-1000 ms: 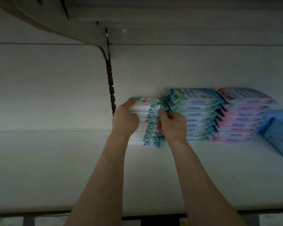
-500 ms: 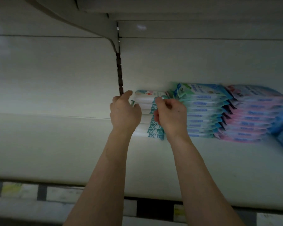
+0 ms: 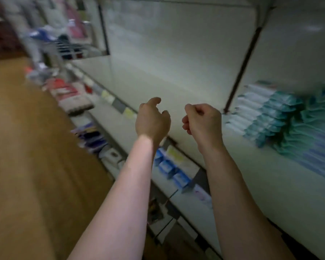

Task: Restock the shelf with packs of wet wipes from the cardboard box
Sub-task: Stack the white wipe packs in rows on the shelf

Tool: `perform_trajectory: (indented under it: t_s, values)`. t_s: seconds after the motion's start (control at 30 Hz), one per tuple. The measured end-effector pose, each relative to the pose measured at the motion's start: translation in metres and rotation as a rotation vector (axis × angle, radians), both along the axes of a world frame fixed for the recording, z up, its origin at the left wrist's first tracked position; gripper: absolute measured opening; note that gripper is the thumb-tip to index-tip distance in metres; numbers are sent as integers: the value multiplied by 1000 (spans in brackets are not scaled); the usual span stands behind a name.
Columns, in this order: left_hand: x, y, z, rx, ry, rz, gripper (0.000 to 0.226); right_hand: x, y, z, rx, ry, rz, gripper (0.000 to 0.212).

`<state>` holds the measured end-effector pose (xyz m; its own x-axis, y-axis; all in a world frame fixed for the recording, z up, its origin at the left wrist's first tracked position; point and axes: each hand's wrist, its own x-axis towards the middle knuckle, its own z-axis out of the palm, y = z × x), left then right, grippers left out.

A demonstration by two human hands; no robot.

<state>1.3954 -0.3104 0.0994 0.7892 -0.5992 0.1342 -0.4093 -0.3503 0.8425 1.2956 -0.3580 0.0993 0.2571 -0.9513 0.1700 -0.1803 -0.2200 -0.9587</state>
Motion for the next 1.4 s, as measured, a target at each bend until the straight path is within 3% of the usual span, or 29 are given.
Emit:
perform_trajectory:
  t_s: [0.2,0.53,0.9,1.2,1.3,1.4]
  values:
    - [51,120,-11,55,16,334,47,77,88,-12,66,57,339,29]
    - [88,364,-45,73,128,883,48,163,307,-41,46,210,860,21]
    - [78,622,-89,34,338,1189,45,191,561,-91,129,386,1240,26]
    - [62,723,-141,-135,591,1424,19,233,647,-165,179,630,1426,21]
    - [64,739,-163,-97,690,1457,32,249,666,-201,167,756,1467,29]
    - [74,750,-192,-69,785,1479,26,263,685,-243,121,874,1540,23]
